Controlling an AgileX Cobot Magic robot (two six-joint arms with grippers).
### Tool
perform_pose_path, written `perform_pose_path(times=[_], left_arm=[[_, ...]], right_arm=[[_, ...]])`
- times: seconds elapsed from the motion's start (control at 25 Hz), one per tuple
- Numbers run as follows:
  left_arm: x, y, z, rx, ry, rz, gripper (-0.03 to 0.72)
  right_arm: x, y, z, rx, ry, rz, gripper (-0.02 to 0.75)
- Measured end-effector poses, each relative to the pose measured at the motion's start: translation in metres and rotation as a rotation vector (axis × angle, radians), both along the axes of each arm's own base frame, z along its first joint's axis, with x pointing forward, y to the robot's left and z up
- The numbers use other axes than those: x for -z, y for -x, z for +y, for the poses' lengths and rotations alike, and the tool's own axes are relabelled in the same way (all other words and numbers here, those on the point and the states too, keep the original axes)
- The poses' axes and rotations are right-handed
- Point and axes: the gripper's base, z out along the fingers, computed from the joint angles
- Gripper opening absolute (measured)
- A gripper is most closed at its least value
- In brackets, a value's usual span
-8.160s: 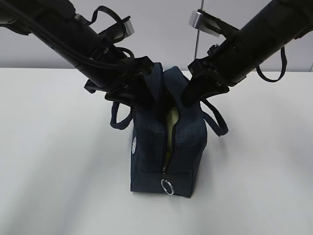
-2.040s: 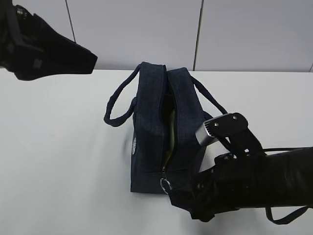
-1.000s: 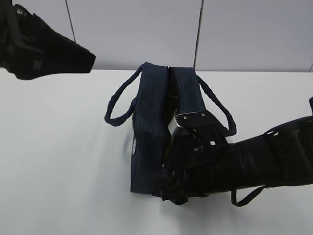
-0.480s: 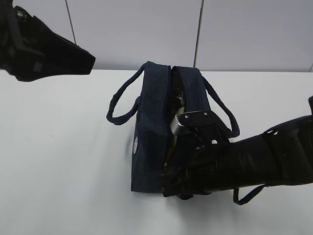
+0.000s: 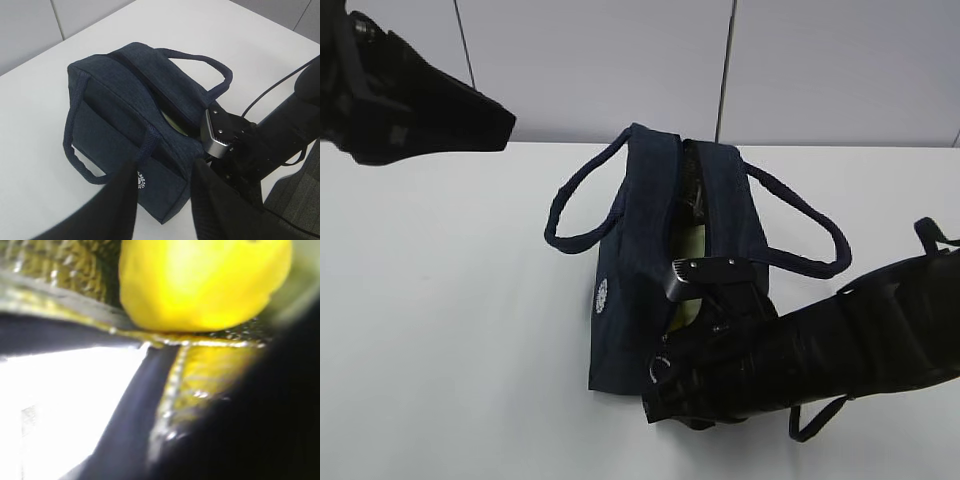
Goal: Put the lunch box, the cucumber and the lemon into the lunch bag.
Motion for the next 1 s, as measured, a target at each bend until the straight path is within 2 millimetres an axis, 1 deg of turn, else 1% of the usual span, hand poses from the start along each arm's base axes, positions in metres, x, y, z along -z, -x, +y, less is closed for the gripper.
perform_pose_path(times=[0.08,0.12,0.64,0.92,1.0], left_arm=[[0.0,0.0,0.0,0.0,0.002,0.001,0.239],[0.0,0.0,0.0,0.0,0.002,0.001,0.239],[0.0,0.0,0.0,0.0,-0.001,-0.001,0.239],[0.001,-0.001,0.001,0.004,-0.032,-0.015,0.239],[0.005,0.0,0.003,0.012,-0.062,-0.013,0.239]], right_arm=[[0.001,0.001,0.001,-0.006,-0.012,0.008,0.003],[0.001,0.001,0.001,-0.009,-0.014,0.011,0.0],[-0.001,0.003,0.005,-0.032,-0.059,0.026,0.0],[-0.017,0.005,0.006,-0.027,-0.106,0.006,0.0],[-0.021,0.005,0.006,-0.023,-0.122,0.005,0.0]])
